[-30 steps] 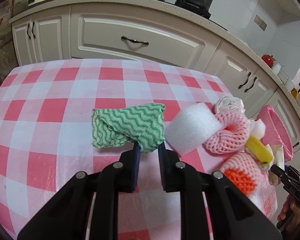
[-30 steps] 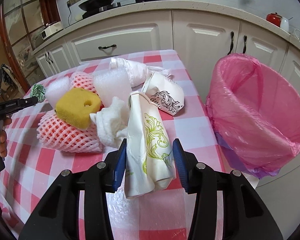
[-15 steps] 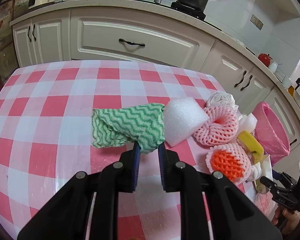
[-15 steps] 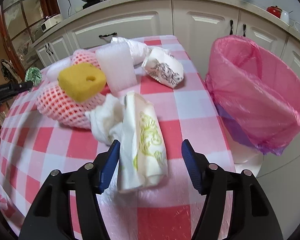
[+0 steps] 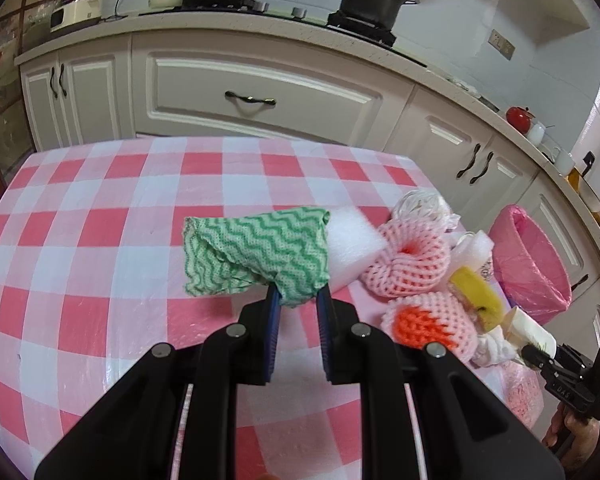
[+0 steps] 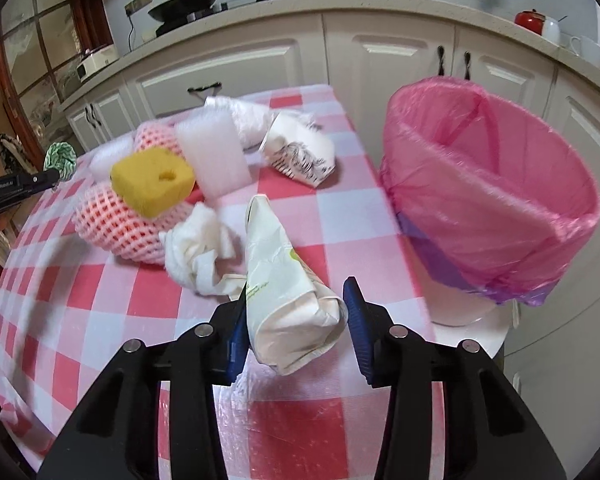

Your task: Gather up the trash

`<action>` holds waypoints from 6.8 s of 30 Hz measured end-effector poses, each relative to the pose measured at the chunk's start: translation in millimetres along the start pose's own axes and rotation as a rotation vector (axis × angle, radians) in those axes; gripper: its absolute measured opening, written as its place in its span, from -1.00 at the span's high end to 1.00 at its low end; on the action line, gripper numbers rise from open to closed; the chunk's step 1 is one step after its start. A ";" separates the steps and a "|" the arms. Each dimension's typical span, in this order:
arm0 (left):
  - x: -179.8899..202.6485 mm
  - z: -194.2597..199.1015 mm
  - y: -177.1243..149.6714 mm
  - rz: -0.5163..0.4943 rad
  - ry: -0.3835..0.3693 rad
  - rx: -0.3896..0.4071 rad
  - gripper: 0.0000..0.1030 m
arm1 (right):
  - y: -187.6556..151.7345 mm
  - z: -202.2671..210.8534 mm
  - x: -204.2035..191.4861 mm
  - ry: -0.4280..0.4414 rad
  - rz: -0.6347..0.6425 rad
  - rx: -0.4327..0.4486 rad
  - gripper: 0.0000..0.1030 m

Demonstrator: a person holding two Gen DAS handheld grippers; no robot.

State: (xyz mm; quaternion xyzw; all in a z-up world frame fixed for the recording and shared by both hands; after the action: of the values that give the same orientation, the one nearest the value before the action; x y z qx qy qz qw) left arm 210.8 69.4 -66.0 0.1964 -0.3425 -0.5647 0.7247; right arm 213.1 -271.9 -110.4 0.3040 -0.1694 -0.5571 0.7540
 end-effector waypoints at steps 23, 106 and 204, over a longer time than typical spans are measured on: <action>105.3 9.9 25.4 -0.142 -0.098 0.044 0.67 | 58.4 57.6 56.3 -0.052 -0.081 0.176 0.20; 145.0 11.9 43.9 -0.117 -0.184 0.093 -0.08 | 83.0 89.4 113.2 -0.155 -0.165 0.289 -0.65; -0.7 34.1 20.5 0.073 -0.178 0.069 0.10 | 95.2 16.2 -37.9 -0.096 0.020 0.070 0.80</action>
State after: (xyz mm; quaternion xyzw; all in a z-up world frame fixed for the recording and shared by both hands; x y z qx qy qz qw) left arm 200.2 79.4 -28.9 0.1576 -0.4319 -0.5410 0.7042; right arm 261.4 -222.0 -33.4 0.3015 -0.2280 -0.5570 0.7395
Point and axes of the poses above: each gripper's, at about its wrist camera, not at the fingertips, and z roughly against the way its jaws point, x to its right, y to its top, the point moved 10 cm from there along -z, roughly the way its jaws point, and after that the axes turned 3 degrees about -y, right-handed, at the moved point
